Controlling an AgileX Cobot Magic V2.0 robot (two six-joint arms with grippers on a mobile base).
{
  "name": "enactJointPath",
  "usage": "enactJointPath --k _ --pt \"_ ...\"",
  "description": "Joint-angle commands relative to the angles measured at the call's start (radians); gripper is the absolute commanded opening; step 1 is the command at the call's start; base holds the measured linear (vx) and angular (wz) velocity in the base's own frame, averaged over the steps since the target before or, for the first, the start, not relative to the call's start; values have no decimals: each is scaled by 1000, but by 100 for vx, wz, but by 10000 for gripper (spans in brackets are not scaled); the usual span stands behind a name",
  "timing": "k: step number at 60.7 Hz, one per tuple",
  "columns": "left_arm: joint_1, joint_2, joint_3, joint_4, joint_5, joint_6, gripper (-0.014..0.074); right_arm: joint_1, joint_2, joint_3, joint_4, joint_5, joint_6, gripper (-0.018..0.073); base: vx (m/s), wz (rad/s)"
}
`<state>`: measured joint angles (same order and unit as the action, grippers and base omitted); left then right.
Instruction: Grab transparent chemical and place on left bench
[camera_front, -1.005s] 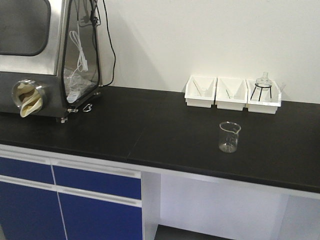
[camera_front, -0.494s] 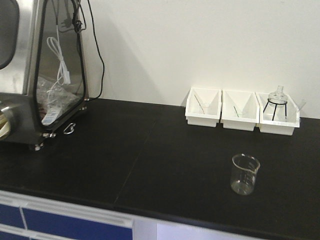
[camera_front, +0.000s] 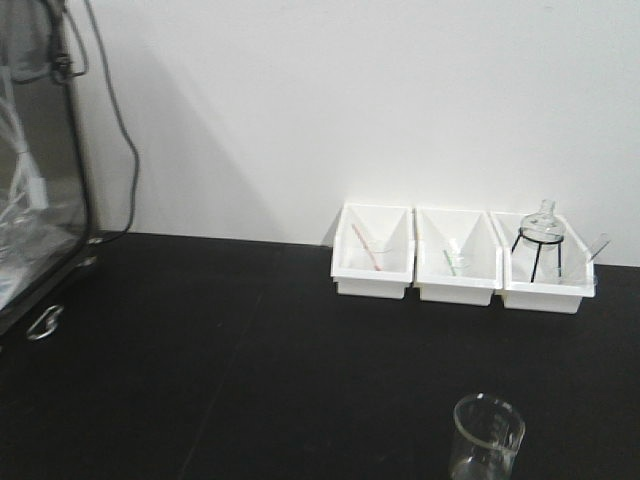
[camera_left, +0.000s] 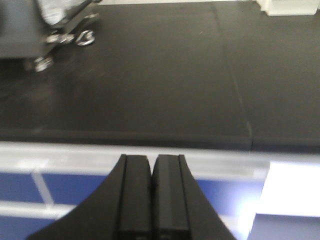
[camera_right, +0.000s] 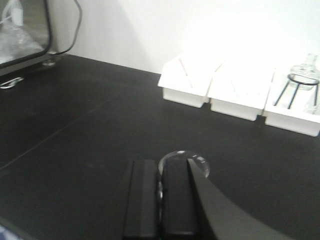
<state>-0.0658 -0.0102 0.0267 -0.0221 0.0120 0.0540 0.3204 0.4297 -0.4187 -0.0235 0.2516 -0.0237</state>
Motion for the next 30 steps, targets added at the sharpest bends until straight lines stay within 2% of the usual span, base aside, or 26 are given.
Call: enactJointPath --k 1,30 --pt "-2 -19 16 -1 -78 -8 -3 0 6 -31 -5 -79 -2 -3 36 -30" --pt "-2 -19 16 -1 -78 -8 -3 0 6 -31 -5 -79 -2 -3 29 -35"
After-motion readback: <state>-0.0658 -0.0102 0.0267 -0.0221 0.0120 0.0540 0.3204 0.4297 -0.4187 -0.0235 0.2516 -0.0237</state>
